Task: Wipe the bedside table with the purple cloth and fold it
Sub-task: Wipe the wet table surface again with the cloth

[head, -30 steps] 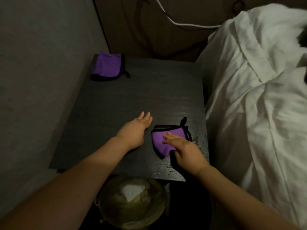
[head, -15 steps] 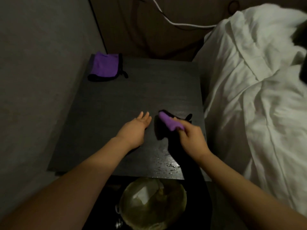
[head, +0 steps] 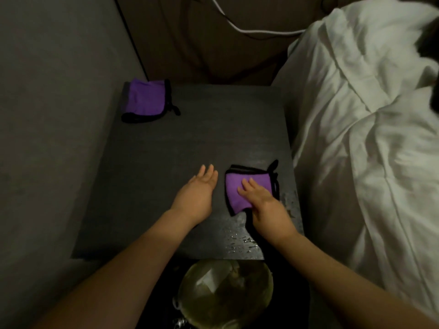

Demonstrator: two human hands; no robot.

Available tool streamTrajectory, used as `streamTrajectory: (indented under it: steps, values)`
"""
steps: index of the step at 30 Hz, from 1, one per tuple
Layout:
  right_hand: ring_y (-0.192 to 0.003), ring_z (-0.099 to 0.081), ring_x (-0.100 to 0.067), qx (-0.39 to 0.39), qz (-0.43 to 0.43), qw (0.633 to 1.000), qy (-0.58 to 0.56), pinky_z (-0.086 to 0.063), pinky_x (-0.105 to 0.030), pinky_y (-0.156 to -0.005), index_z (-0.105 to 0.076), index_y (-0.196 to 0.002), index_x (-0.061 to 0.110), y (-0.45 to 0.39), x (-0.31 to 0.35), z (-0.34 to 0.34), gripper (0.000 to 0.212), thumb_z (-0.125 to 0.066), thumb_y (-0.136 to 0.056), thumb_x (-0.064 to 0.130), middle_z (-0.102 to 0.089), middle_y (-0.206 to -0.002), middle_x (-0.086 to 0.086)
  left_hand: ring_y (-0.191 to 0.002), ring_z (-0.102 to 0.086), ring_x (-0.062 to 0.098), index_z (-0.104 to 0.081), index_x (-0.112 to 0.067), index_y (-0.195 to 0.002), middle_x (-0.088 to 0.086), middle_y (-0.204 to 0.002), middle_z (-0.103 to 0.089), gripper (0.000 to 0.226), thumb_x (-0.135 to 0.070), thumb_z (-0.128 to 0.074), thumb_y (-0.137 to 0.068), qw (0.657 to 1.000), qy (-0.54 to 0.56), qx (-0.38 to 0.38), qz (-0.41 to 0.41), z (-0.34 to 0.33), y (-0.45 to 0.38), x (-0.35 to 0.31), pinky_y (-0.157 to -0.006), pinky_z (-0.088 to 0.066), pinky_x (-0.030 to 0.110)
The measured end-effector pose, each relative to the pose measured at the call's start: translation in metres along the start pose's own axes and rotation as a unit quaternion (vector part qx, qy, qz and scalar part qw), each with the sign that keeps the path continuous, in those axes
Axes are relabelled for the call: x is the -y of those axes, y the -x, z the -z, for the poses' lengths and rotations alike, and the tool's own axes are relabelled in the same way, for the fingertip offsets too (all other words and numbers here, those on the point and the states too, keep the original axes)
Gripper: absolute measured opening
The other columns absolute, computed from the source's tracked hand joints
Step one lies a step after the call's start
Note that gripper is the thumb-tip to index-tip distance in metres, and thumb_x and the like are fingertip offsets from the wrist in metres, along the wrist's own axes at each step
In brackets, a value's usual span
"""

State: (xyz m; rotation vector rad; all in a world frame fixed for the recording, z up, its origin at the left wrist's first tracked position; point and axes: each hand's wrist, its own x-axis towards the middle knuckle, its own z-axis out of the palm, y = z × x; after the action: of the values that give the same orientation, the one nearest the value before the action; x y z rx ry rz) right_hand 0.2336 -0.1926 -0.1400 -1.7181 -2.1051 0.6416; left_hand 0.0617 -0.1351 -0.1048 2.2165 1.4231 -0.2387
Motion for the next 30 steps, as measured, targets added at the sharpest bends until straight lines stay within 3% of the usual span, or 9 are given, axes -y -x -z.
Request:
streamTrajectory:
  steps: [7, 11, 17, 19, 21, 23, 25, 27, 30]
  values:
    - [-0.115, -0.052, -0.030, 0.004, 0.030, 0.998, 0.048, -0.022, -0.052, -0.094, -0.062, -0.112, 0.008, 0.038, 0.015, -0.012, 0.058, -0.064, -0.056, -0.009, -0.061, -0.120, -0.015, -0.146, 0.003, 0.020, -0.004, -0.010, -0.146, 0.006, -0.158, 0.004, 0.076, 0.006, -0.040, -0.082, 1.000, -0.001, 0.010, -0.003, 0.003, -0.002, 0.003, -0.118, -0.009, 0.029]
    - [-0.115, -0.052, -0.023, 0.018, 0.056, 0.997, 0.059, -0.028, -0.047, -0.095, -0.062, -0.111, 0.011, 0.054, 0.020, -0.014, 0.050, -0.049, -0.064, 0.002, -0.062, -0.120, -0.011, -0.146, 0.004, 0.020, -0.003, -0.010, -0.146, 0.006, -0.158, 0.005, 0.077, 0.006, -0.042, -0.082, 1.000, -0.003, 0.004, -0.008, 0.002, -0.003, 0.004, -0.118, -0.008, 0.029]
    - [-0.116, -0.054, -0.026, 0.044, 0.021, 0.999, 0.024, -0.024, -0.041, -0.101, -0.063, -0.111, 0.009, 0.054, 0.029, -0.004, 0.054, -0.065, -0.059, -0.009, -0.058, -0.125, -0.011, -0.146, 0.003, 0.020, -0.003, -0.010, -0.146, 0.007, -0.158, 0.004, 0.077, 0.005, -0.042, -0.082, 1.000, 0.001, 0.006, -0.014, 0.002, -0.002, 0.004, -0.118, -0.008, 0.028]
    - [-0.118, -0.053, -0.024, 0.051, 0.001, 0.999, -0.009, -0.031, -0.038, -0.105, -0.062, -0.113, 0.009, 0.049, 0.034, 0.003, 0.046, -0.054, -0.069, -0.005, -0.056, -0.127, -0.011, -0.146, 0.004, 0.021, -0.002, -0.010, -0.146, 0.007, -0.158, 0.004, 0.076, 0.004, -0.042, -0.083, 1.000, 0.007, 0.002, -0.012, 0.001, -0.002, 0.003, -0.118, -0.007, 0.028]
    - [-0.114, -0.056, -0.025, 0.072, -0.006, 0.997, -0.007, -0.045, -0.040, -0.098, -0.060, -0.114, 0.012, 0.047, 0.037, 0.010, 0.045, -0.047, -0.073, 0.000, -0.059, -0.124, -0.011, -0.146, 0.003, 0.021, -0.002, -0.010, -0.146, 0.007, -0.158, 0.004, 0.074, 0.002, -0.042, -0.085, 1.000, 0.010, -0.008, -0.010, -0.003, 0.000, 0.001, -0.118, -0.008, 0.029]
    - [-0.104, -0.060, -0.027, 0.109, -0.017, 0.993, -0.035, -0.046, -0.042, -0.091, -0.060, -0.111, 0.017, 0.047, 0.040, 0.022, 0.037, -0.046, -0.080, 0.002, -0.065, -0.114, -0.013, -0.146, 0.002, 0.020, -0.003, -0.011, -0.146, 0.006, -0.158, 0.002, 0.072, 0.001, -0.041, -0.086, 1.000, 0.010, -0.015, -0.010, -0.008, 0.006, 0.001, -0.118, -0.010, 0.028]
    - [-0.092, -0.063, -0.016, 0.075, -0.057, 0.989, -0.109, -0.050, -0.031, -0.083, -0.061, -0.102, 0.020, 0.041, 0.039, 0.039, 0.029, -0.047, -0.084, 0.002, -0.068, -0.100, -0.004, -0.146, 0.003, 0.017, -0.005, -0.014, -0.147, 0.003, -0.158, 0.002, 0.071, 0.003, -0.039, -0.086, 1.000, 0.017, -0.017, -0.012, -0.013, 0.013, 0.002, -0.117, -0.012, 0.028]
    - [-0.084, -0.063, -0.009, -0.032, -0.107, 0.985, -0.135, -0.046, -0.015, -0.076, -0.062, -0.103, 0.019, 0.028, 0.035, 0.060, 0.028, -0.048, -0.086, 0.001, -0.067, -0.093, 0.001, -0.146, 0.003, 0.015, -0.006, -0.015, -0.147, 0.002, -0.158, 0.002, 0.072, 0.005, -0.037, -0.085, 0.999, 0.025, -0.015, -0.012, -0.014, 0.021, 0.003, -0.117, -0.013, 0.027]
    - [-0.088, -0.065, -0.025, -0.149, -0.091, 0.982, -0.076, -0.046, -0.028, -0.078, -0.063, -0.108, 0.009, 0.003, 0.021, 0.083, 0.033, -0.046, -0.080, 0.003, -0.070, -0.097, -0.013, -0.146, 0.002, 0.017, -0.006, -0.013, -0.147, 0.003, -0.158, 0.001, 0.074, 0.007, -0.039, -0.083, 0.999, 0.028, -0.006, -0.017, -0.011, 0.028, 0.001, -0.117, -0.012, 0.026]
